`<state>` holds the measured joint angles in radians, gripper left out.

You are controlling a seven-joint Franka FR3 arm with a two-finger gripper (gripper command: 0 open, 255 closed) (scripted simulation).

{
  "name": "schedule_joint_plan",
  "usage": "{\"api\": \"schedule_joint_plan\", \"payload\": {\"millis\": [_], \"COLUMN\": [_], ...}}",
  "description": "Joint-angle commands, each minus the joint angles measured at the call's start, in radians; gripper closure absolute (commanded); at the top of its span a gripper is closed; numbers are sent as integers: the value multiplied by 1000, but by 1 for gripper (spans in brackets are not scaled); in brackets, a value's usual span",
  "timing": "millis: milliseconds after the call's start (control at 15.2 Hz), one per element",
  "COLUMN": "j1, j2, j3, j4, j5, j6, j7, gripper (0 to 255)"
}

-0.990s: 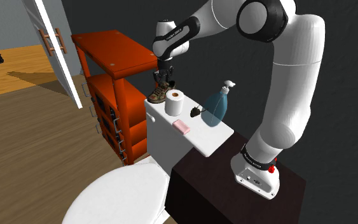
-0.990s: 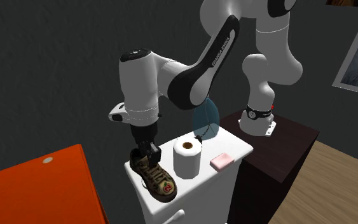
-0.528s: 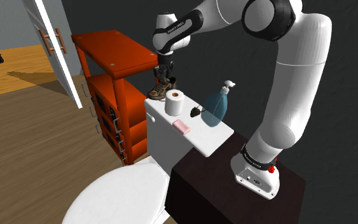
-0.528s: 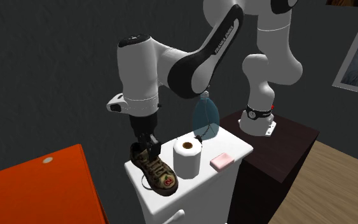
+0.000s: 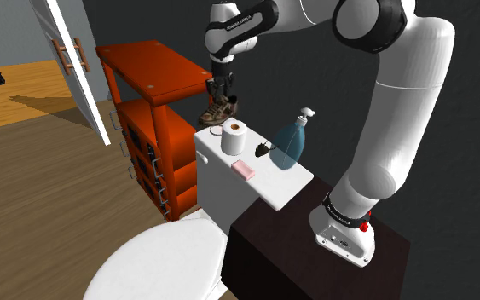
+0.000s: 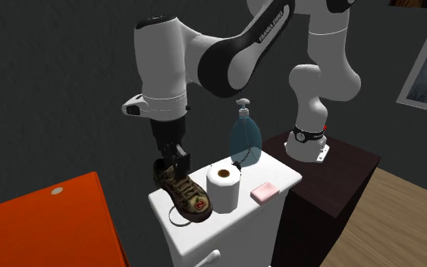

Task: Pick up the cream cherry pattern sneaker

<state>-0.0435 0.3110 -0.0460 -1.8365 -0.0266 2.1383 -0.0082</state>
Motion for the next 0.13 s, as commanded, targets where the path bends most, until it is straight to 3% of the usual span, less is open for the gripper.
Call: {"api": "schedule_joint_plan", "payload": {"millis": [0, 66], "j1": [0, 0], "j2": [-10, -9], "j3": [0, 0], "j4": [6, 6], "j5": [0, 0], "j6": [-15, -15], "j7": [-1, -1], "gripper": [255, 255]}}
